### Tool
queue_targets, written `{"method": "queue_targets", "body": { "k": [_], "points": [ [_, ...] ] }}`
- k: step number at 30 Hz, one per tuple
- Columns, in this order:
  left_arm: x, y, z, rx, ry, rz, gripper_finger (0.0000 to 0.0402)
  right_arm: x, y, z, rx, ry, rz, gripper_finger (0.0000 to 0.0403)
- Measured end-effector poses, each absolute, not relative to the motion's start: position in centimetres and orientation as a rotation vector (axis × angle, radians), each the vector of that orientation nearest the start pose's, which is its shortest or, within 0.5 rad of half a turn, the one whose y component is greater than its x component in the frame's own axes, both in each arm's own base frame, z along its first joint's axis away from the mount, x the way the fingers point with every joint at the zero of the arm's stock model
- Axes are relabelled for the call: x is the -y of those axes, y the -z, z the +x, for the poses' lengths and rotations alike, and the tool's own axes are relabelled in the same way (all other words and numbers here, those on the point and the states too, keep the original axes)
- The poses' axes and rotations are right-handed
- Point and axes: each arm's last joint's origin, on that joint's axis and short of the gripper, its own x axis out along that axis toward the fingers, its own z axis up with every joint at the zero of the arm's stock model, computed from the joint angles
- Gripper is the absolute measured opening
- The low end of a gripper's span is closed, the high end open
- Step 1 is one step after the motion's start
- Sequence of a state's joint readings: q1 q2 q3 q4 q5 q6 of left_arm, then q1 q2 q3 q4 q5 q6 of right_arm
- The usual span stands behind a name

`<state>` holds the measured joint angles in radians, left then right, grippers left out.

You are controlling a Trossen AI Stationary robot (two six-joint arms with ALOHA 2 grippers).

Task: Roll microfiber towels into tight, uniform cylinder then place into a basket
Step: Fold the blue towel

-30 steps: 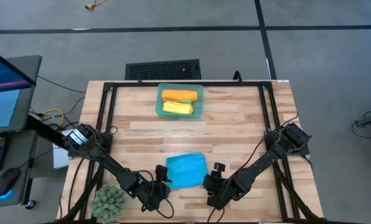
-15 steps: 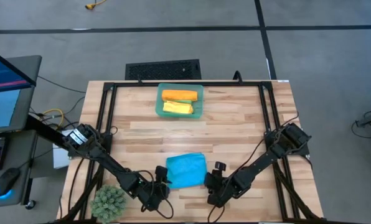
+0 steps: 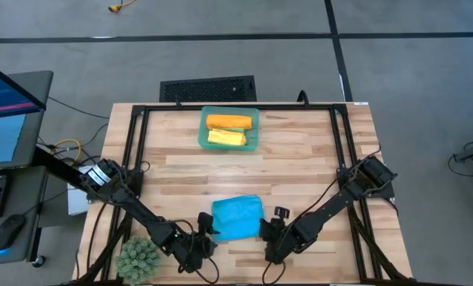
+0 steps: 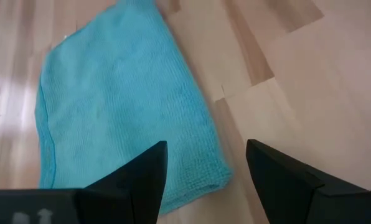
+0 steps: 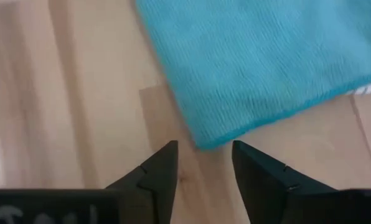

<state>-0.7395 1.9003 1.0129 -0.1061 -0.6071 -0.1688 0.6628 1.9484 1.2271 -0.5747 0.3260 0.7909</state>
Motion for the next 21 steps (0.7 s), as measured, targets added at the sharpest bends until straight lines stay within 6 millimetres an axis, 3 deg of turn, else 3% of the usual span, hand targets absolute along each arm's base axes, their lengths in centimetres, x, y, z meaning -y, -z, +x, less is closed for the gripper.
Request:
{"method": "queue_targets", "body": {
  "k": [9, 21],
  "points": [
    [22.7, -12.4, 27.6, -0.782, 0.070, 0.432, 0.0212, -22.4, -15.3, 30.7, -1.040, 0.137, 0.029, 0.0152],
    [22.0, -12.3, 28.2, -0.807, 0.049, 0.345, 0.0212, -21.6, -12.9, 29.8, -1.036, 0.143, 0.044, 0.0150]
  ]
}}
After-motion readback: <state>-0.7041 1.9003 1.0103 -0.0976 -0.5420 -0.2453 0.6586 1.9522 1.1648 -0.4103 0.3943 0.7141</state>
